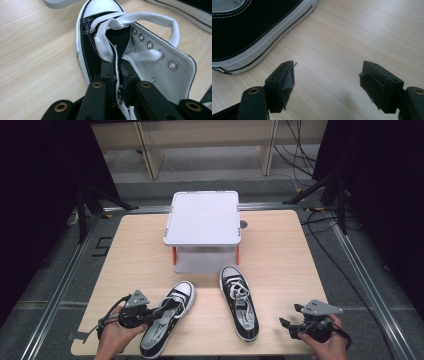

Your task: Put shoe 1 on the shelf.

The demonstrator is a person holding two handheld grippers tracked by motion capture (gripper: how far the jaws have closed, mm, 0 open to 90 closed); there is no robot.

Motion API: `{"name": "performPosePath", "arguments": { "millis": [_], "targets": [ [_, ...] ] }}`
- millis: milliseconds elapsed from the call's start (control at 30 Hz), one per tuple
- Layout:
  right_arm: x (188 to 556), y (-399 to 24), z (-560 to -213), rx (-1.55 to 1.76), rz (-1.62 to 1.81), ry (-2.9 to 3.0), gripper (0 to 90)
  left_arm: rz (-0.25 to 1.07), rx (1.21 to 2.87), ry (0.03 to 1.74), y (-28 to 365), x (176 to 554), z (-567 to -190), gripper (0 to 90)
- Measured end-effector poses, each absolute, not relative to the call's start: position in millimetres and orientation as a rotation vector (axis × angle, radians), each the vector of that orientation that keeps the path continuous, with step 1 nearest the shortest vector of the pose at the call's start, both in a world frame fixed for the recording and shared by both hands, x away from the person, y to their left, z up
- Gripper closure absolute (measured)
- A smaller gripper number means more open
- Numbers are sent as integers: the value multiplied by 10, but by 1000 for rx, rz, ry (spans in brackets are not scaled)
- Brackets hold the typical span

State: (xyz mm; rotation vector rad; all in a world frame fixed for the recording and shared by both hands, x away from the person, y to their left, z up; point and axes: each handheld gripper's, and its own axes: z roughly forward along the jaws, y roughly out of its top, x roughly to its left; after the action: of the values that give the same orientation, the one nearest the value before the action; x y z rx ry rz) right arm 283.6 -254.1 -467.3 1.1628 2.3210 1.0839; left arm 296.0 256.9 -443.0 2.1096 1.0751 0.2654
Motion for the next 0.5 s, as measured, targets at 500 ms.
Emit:
{"name": "performPosePath", "arguments": {
  "millis": [500],
  "targets": [
    [2860,-2532,-4678,1157,1076,2316,279,155,2037,1124,2602,3220,-4157,832]
  ]
}}
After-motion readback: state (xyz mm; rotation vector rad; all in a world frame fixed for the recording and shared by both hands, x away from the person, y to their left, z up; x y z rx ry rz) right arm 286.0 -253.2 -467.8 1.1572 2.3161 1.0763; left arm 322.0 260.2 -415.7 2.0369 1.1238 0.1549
